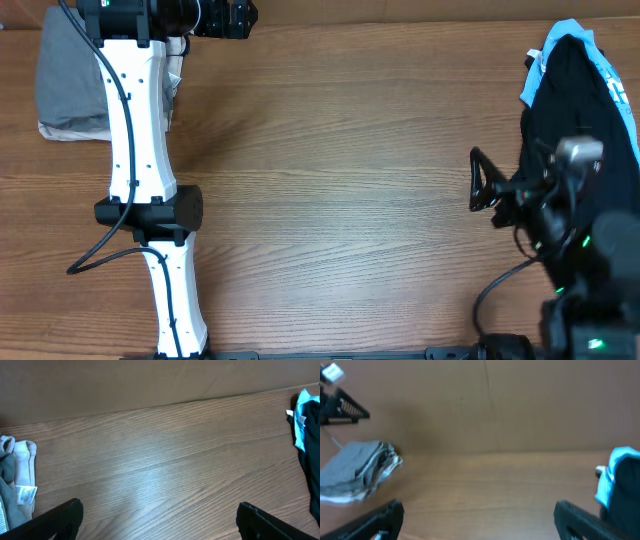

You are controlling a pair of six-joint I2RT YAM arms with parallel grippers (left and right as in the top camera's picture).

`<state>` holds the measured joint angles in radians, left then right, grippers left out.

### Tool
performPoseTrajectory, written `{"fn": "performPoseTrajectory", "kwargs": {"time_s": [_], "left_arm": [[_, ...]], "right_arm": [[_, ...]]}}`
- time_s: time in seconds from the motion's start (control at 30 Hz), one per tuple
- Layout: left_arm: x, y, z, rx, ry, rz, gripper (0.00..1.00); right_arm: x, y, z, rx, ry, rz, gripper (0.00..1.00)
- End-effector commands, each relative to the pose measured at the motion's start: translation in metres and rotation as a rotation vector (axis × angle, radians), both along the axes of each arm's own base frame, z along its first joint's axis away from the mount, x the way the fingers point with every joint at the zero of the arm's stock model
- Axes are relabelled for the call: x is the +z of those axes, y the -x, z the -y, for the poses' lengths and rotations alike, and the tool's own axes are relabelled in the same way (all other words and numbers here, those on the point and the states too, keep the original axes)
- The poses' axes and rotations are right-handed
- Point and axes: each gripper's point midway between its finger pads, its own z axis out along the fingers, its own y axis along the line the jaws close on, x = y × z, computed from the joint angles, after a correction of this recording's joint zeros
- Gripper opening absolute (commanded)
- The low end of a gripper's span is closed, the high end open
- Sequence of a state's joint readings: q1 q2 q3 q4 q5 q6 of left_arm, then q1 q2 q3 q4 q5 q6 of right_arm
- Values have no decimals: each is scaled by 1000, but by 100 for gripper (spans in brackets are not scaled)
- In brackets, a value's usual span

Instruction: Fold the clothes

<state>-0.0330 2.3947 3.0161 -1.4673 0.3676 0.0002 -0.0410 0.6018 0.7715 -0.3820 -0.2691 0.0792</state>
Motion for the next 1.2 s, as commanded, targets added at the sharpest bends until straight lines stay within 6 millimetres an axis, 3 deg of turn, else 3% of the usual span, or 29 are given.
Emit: {"fn": "performPoseTrajectory", "kwargs": {"time_s": [0.0,0.23,0.43,0.73,1.17], "left_arm": [[-6,-1,5,-21,9,-12,100],[-6,-1,5,-21,8,-12,100],[-6,-1,5,-21,9,-12,100],[-6,-1,5,-21,8,-12,100],[-6,-1,5,-21,8,-12,100]], "right_arm": [[-37,1,10,-78,-106,35,100],[-81,13,17,-115,-178,186,100],[-122,18,34,-219,-175,179,100],[-170,21,38,-256,-159,47,100],[-156,25,38,-253,-166,107,100]]}}
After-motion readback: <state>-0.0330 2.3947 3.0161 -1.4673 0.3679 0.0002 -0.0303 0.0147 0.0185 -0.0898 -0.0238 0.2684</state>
